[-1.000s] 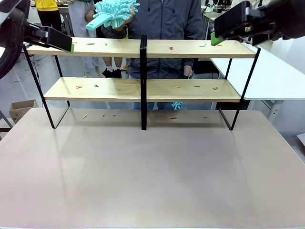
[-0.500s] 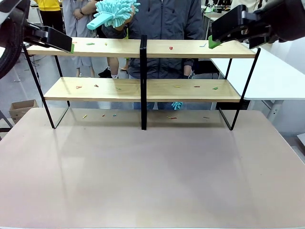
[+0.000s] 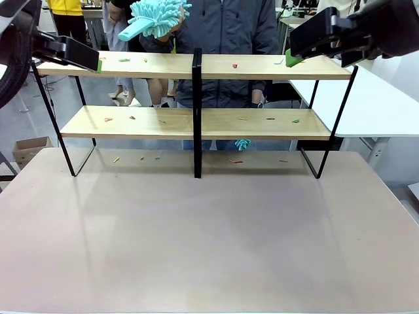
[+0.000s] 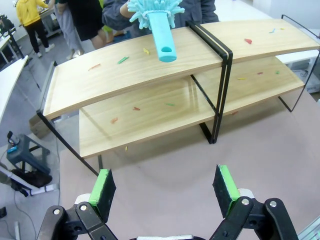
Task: Clean the shelves.
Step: Pick up the Duster when the human hands it over.
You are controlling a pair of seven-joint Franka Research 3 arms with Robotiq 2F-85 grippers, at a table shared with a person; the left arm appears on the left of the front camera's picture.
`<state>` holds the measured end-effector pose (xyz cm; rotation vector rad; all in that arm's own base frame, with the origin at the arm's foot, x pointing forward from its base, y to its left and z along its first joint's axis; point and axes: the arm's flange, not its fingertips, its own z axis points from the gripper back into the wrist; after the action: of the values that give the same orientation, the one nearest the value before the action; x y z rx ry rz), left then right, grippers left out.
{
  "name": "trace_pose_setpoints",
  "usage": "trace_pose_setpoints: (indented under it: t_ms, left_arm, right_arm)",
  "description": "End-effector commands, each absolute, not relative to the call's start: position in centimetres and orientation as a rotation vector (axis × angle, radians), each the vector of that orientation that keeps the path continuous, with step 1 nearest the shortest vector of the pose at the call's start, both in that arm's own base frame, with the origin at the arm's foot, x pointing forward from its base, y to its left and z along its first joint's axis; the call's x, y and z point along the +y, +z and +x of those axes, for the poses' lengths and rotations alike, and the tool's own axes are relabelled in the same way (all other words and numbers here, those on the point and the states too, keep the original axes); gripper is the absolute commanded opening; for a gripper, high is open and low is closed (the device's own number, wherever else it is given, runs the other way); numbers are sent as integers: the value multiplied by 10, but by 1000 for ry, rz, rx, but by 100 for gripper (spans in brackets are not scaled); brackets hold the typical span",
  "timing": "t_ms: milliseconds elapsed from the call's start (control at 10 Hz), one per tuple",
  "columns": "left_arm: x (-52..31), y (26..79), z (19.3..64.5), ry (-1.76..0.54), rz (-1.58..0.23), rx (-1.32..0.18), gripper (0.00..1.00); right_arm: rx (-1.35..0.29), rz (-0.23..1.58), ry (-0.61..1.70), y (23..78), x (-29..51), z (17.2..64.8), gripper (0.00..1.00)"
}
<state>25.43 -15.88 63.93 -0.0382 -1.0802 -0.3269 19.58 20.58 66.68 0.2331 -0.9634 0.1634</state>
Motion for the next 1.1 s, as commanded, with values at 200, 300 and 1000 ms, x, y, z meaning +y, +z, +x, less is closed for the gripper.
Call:
trace_pose_setpoints:
  t_ms: [200,300,1000]
  left_arm:
    - [-154,652,257,-414,-154,-983,100]
    - [-138,674,261,-473,-297,-902,100]
    - [-71,720,326,-479,-803,-618,100]
  right_arm:
    - [-965,232,161,667,205,196,100]
    - [-965,232,161,667,205,196,100]
    - [-965,232,161,667,205,196,100]
